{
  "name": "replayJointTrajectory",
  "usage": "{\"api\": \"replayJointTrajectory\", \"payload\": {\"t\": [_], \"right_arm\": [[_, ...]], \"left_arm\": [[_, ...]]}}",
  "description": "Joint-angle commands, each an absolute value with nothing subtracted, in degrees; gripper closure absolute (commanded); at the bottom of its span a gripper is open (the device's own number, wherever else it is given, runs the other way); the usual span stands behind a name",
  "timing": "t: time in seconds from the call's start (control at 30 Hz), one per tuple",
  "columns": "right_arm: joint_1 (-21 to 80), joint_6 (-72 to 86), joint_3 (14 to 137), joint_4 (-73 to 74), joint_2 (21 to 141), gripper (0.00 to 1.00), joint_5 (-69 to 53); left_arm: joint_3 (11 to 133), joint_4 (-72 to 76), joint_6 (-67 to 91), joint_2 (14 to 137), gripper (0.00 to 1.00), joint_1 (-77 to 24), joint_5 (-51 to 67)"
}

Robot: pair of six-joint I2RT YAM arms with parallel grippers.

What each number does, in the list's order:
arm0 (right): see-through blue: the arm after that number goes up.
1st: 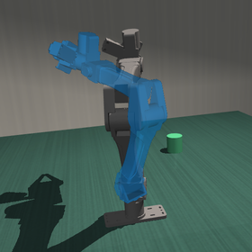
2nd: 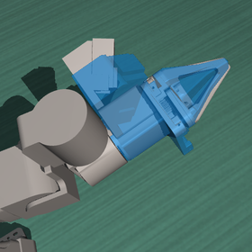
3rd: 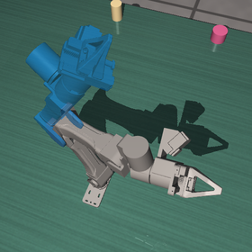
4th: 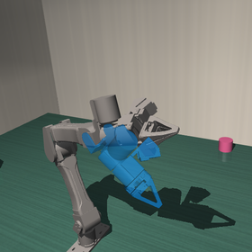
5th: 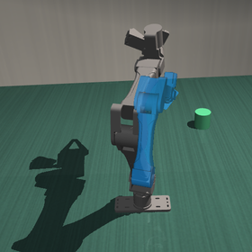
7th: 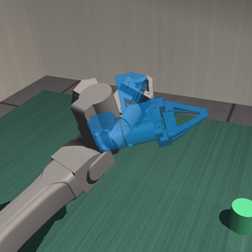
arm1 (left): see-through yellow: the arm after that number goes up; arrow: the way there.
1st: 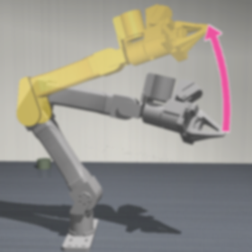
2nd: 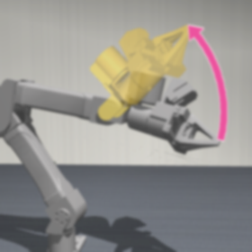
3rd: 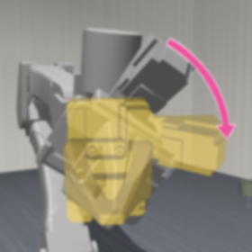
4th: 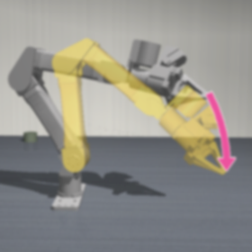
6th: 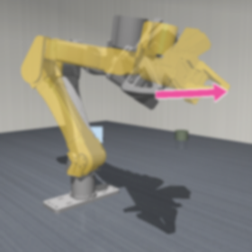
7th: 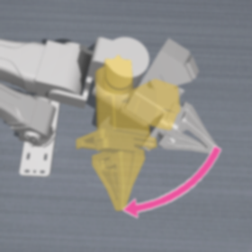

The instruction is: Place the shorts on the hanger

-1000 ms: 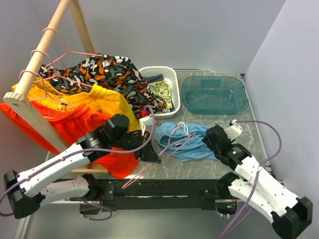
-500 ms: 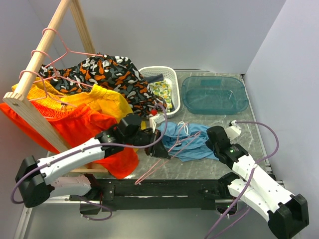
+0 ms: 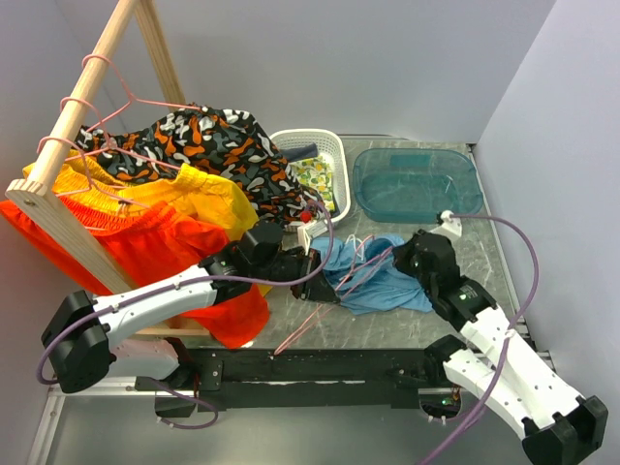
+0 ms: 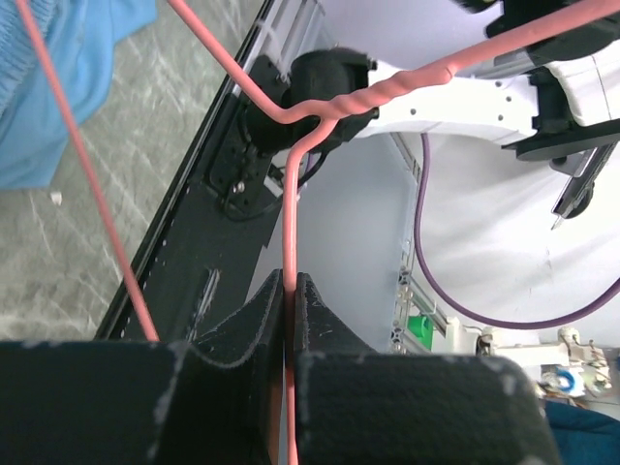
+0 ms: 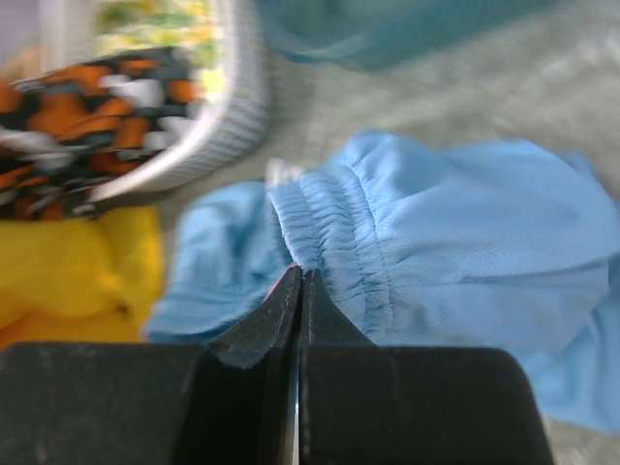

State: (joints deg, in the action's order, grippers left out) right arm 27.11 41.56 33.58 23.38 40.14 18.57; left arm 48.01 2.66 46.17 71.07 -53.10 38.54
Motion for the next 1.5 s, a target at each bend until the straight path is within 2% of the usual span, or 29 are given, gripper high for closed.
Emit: {"api": "replayJointTrajectory", "payload": {"t": [0.0,0.23,0.37,0.43,0.53,0.67,0.77,0.93,1.13,1.33,1.47], "right_arm": [[27.95,31.13,41.81,16.17,40.34,1.0,7.07],[32.69,21.72,50.79,16.52,42.8,1.0,-1.65],[34.19,17.33,55.28,18.28,43.77,1.0,-3.16],[34.54,16.09,57.91,19.24,44.38,0.96,-3.69],[34.63,15.21,61.95,21.09,45.87,0.87,-3.25],[34.98,16.17,65.04,22.67,46.23,0.53,-2.03],[34.98,18.1,65.65,23.46,44.92,0.35,-0.09],[35.16,26.69,62.07,23.21,40.96,0.35,5.36],[38.84,37.07,47.3,13.56,38.67,0.47,8.0],[50.08,44.01,41.66,7.65,44.46,0.45,22.31],[51.5,50.52,39.03,5.98,47.98,0.44,27.85]], "left_arm": [[49.75,10.1,45.79,69.7,0.99,-53.35,37.97],[46.23,21.52,47.29,63.03,0.99,-53.79,33.32],[45.53,24.43,45.27,59.24,0.99,-54.84,25.42],[45.26,27.49,44.91,58.1,0.99,-55.46,21.28],[44.74,32.84,45.17,57.74,0.99,-55.9,18.55],[45.0,36.72,45.26,58.01,0.99,-56.25,15.39],[45.09,38.93,45.35,58.18,0.99,-56.43,13.1],[45.7,41.48,44.91,58.97,0.99,-56.78,11.25],[47.55,42.45,44.38,60.38,0.99,-57.39,10.9],[48.6,43.42,44.3,61.52,0.99,-58.01,9.93],[48.95,44.47,44.56,62.05,0.99,-58.36,9.23]]}}
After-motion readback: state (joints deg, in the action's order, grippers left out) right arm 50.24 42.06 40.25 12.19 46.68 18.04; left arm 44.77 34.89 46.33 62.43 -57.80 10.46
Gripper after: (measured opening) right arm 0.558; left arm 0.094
